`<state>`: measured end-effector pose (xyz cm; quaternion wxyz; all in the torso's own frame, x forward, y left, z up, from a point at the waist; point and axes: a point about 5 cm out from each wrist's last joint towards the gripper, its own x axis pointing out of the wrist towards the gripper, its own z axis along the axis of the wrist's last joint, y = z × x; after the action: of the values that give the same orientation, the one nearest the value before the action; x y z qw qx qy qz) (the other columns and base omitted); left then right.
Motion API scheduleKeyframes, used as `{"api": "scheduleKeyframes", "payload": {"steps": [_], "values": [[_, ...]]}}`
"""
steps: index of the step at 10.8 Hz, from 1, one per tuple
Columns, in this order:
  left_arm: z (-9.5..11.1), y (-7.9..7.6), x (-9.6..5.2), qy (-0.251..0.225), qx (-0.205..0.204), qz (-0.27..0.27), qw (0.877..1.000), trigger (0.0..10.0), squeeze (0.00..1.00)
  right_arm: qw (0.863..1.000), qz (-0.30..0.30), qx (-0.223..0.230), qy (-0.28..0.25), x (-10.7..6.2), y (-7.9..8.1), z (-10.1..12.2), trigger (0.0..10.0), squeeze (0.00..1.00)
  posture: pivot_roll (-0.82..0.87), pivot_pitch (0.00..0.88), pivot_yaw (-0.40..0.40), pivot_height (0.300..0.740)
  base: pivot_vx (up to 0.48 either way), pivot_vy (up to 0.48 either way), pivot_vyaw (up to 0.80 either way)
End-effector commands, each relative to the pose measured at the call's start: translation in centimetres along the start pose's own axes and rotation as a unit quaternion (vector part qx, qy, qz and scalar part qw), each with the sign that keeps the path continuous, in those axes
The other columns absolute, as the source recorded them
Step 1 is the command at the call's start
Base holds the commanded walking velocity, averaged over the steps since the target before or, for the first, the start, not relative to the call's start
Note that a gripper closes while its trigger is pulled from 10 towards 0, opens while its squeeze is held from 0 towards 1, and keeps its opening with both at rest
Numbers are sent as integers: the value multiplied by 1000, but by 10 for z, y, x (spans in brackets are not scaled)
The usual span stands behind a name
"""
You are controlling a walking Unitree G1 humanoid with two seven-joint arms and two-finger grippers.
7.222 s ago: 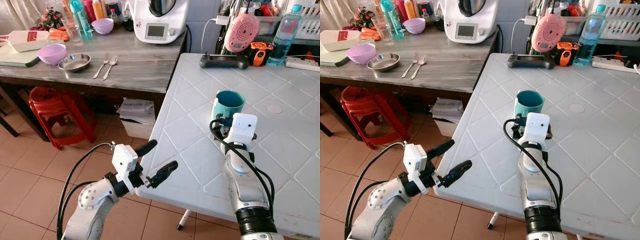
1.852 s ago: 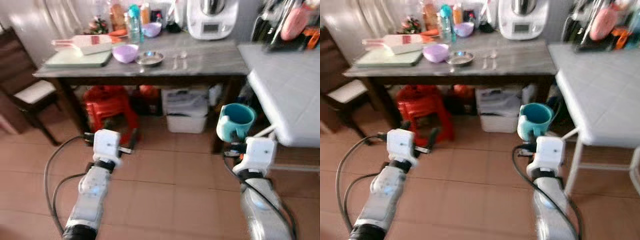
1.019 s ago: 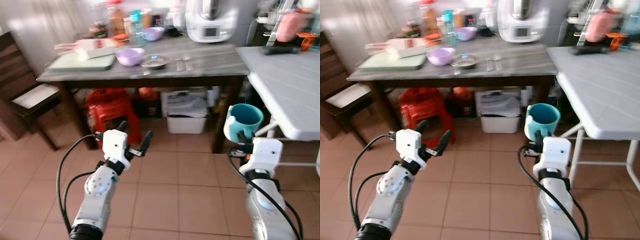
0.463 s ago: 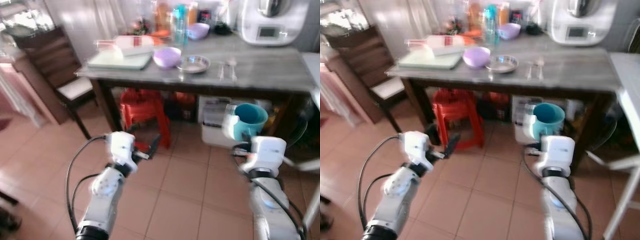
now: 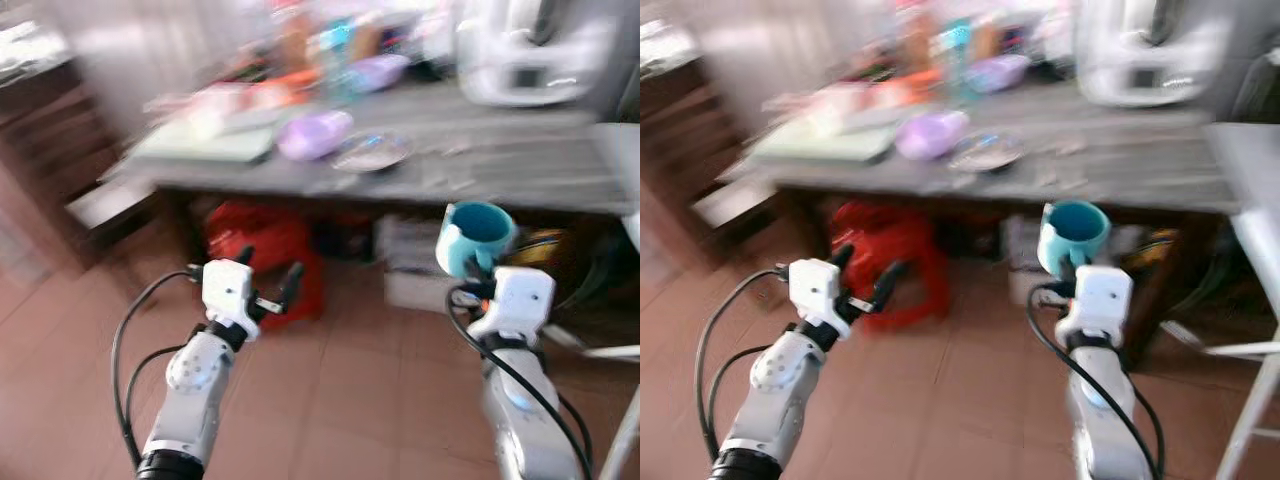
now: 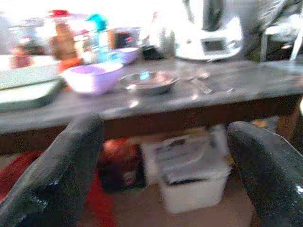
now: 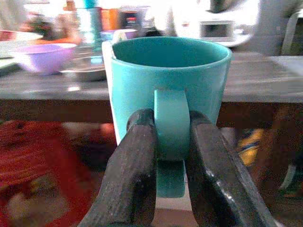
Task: Setting the table
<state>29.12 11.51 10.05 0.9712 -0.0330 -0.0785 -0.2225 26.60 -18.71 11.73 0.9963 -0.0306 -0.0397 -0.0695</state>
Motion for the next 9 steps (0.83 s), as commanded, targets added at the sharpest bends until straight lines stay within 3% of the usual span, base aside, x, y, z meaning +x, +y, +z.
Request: {"api": "scheduleKeyframes", "payload": {"steps": [1, 3, 5, 9], "values": [[0, -2, 2, 2, 1, -8, 1000, 10000, 0, 1000, -2, 0, -10, 3, -1, 5, 10000, 0, -7, 0, 80, 740, 480, 0, 0], [3, -2, 2, -3, 1, -6, 1000, 10000, 0, 1000, 5, -14, -25, 3, 1, 12, 10000, 0, -6, 0, 79, 740, 480, 0, 0], [18, 1, 1, -29, 11, -2, 1000, 10000, 0, 996, 18, -43, -73, 2, 4, 33, 10000, 0, -12, 0, 81, 740, 480, 0, 0], [21, 7, -12, -23, 15, 24, 999, 10000, 0, 996, 22, -47, -66, -6, 4, 33, 10000, 0, -7, 0, 74, 740, 480, 0, 0]]}}
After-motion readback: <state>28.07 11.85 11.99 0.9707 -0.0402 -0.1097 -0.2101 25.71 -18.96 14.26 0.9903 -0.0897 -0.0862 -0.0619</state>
